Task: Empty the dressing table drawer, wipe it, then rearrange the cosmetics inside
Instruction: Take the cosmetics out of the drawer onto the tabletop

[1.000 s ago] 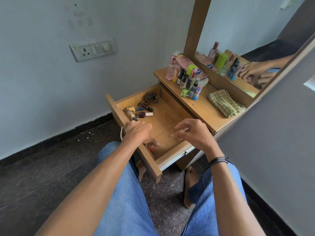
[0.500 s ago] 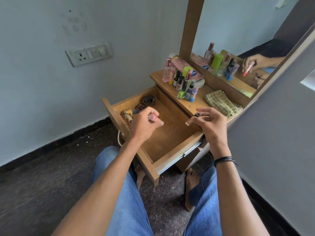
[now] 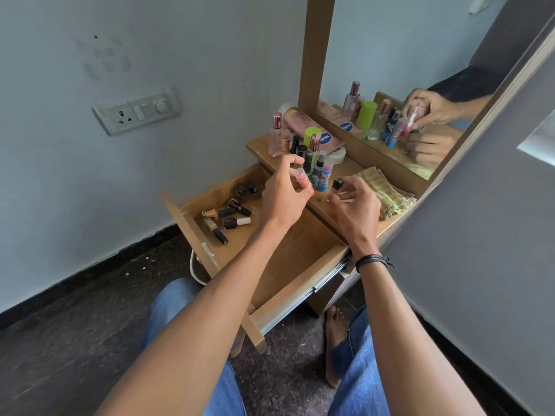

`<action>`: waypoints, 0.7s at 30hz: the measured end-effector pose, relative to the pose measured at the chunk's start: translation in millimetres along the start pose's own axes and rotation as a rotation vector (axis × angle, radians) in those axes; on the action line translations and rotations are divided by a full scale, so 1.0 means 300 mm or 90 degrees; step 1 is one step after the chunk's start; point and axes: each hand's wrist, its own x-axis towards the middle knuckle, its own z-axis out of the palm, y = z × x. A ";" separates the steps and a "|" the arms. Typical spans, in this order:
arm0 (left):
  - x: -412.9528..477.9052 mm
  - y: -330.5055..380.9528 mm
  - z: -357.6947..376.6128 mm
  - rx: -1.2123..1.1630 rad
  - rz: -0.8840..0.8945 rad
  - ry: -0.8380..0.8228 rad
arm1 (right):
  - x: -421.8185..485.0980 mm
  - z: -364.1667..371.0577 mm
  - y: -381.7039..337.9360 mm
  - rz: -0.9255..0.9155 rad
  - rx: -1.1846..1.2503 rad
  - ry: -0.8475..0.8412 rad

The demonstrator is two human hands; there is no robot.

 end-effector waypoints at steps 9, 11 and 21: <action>0.006 -0.005 0.068 0.010 0.023 -0.016 | 0.016 0.025 0.040 0.013 -0.033 -0.018; 0.003 -0.002 0.073 0.005 0.025 -0.019 | 0.016 0.029 0.043 0.009 -0.039 -0.017; 0.002 -0.011 0.084 0.039 0.024 -0.009 | 0.026 0.031 0.045 0.038 -0.035 -0.042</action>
